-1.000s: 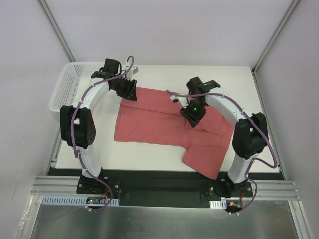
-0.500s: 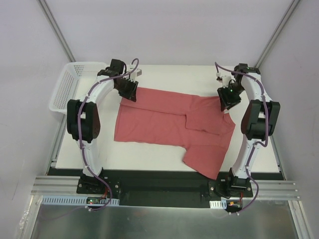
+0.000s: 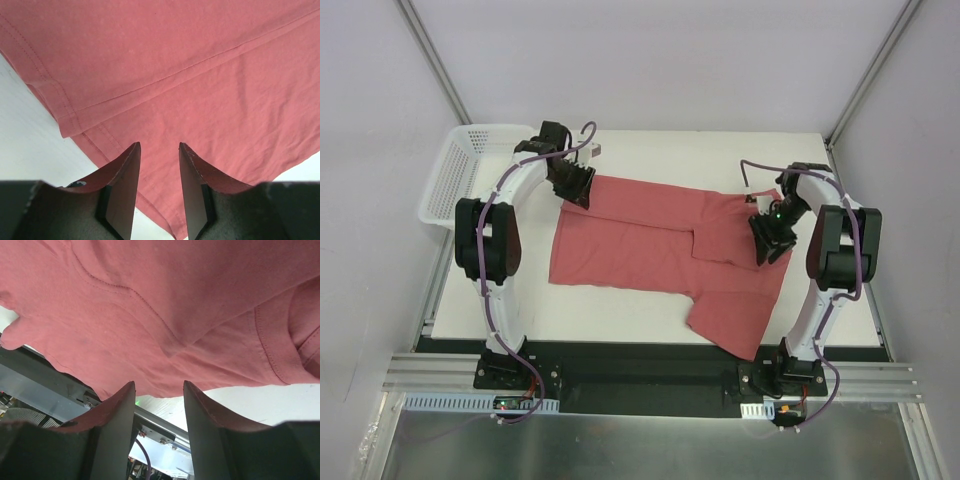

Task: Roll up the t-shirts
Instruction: Fold the T-shirt at the center of the board.

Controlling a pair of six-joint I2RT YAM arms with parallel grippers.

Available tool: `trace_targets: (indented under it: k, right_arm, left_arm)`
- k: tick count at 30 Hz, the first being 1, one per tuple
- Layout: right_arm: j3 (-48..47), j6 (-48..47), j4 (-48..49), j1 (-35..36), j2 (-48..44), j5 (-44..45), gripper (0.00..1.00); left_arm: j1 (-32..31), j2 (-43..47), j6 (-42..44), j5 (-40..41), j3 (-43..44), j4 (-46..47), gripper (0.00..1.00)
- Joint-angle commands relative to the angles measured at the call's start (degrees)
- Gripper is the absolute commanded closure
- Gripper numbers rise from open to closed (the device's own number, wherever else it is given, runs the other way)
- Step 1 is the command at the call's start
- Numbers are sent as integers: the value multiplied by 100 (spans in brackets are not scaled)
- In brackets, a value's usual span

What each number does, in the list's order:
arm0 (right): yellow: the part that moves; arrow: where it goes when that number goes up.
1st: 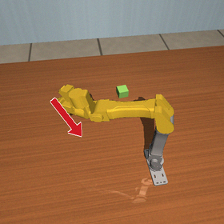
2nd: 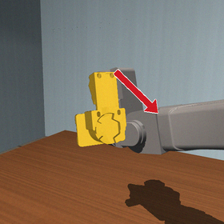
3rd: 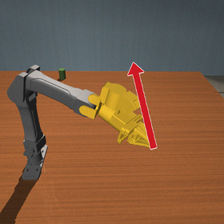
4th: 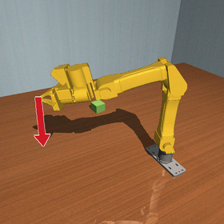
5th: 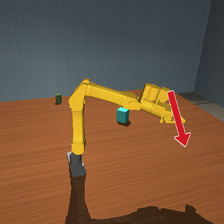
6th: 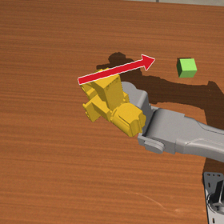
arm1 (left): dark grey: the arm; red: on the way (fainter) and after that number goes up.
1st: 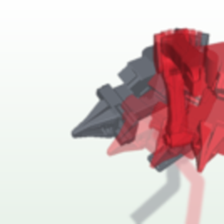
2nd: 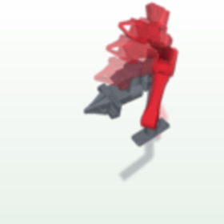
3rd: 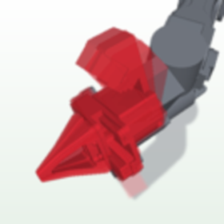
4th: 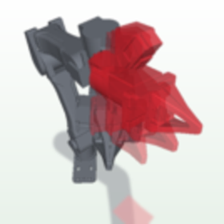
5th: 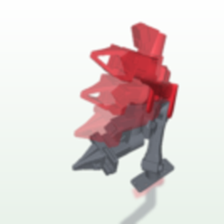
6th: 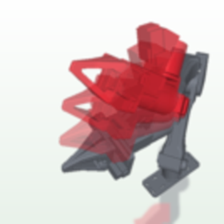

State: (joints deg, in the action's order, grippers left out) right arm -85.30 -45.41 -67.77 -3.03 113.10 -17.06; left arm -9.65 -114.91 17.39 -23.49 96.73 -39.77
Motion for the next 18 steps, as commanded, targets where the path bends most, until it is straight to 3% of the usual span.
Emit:
trace_targets:
  k: [1, 18]
  right_arm:
    - [-136, 120, -123, 83, 203, -96, 54]
    - [-304, 181, -61, 294, 749, 308, 57]
  left_arm:
    - [16, 48, 81, 98, 22, -163, 63]
    - [16, 241, 98, 230, -216, -163, 63]
